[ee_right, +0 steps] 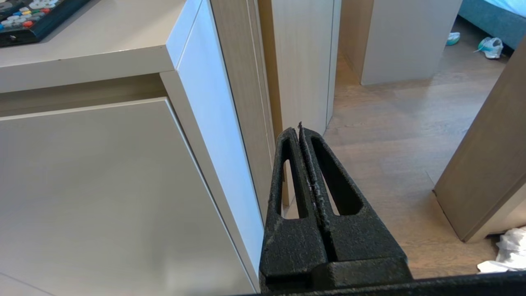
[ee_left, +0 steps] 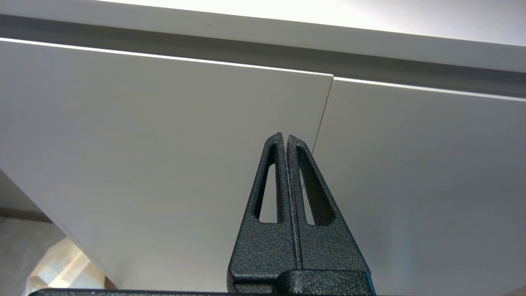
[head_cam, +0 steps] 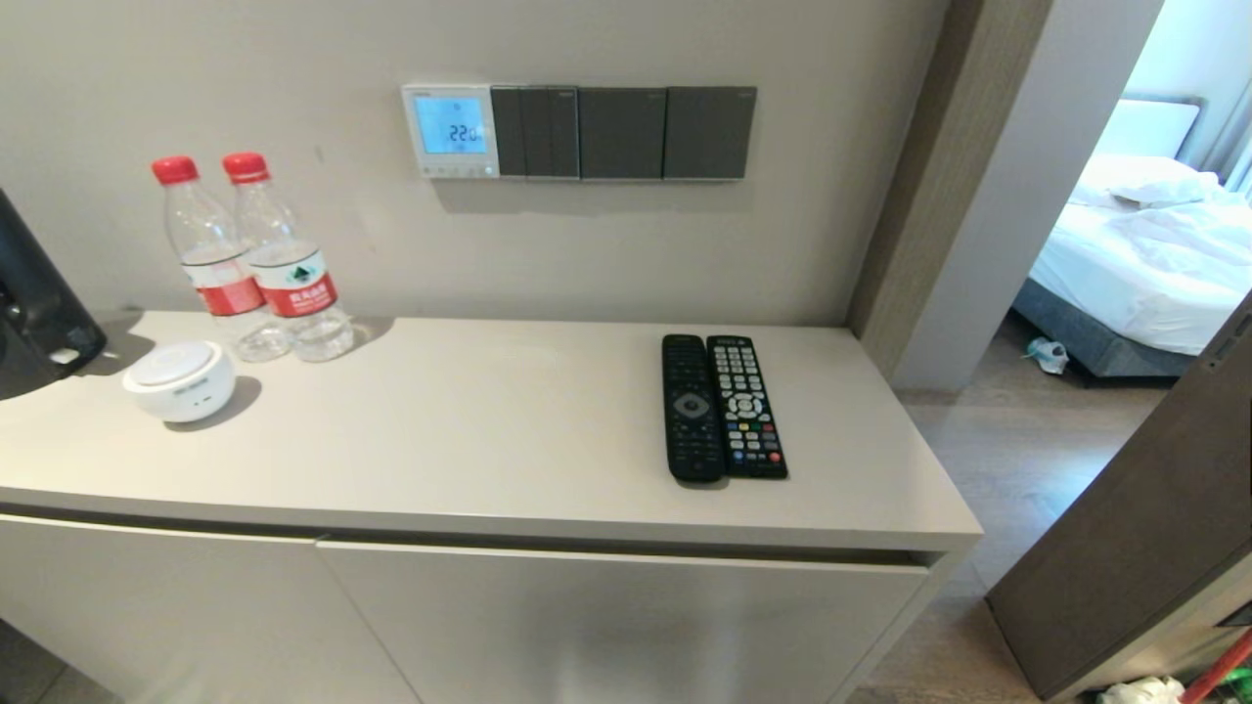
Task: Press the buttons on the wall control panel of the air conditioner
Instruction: Turn off the central air conditioner
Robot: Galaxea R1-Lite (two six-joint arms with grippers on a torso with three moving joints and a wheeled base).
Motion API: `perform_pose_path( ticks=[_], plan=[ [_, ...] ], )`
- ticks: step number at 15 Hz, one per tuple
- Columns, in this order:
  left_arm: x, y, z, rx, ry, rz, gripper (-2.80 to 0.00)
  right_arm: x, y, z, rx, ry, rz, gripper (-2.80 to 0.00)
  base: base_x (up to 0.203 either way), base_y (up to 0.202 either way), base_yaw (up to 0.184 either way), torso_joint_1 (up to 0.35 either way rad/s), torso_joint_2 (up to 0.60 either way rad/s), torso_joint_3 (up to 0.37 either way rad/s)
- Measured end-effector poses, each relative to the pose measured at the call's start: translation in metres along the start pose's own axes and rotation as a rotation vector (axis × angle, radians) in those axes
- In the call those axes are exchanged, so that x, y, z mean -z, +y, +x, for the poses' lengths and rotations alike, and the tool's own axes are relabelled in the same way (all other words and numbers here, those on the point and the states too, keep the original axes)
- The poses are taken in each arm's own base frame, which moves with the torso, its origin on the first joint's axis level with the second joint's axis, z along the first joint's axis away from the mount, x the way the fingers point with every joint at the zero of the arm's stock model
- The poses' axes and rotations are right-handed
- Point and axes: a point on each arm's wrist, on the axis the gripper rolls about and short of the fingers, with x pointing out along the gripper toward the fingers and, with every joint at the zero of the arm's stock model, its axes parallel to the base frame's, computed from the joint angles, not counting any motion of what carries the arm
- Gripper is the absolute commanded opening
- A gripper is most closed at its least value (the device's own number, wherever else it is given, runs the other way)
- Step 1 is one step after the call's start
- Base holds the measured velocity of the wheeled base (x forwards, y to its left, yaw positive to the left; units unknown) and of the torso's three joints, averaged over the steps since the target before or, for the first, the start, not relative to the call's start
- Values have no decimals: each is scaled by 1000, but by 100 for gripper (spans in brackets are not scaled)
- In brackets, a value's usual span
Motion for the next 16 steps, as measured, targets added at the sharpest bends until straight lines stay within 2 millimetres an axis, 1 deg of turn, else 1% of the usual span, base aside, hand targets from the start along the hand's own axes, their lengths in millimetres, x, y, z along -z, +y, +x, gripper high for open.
perform_pose_path(
  ticks=[16],
  plan=[
    [0, 0, 0, 1, -1, -2, -280, 0, 0, 0, 0, 0, 0, -280, 0, 0, 0, 0, 0, 0]
  ],
)
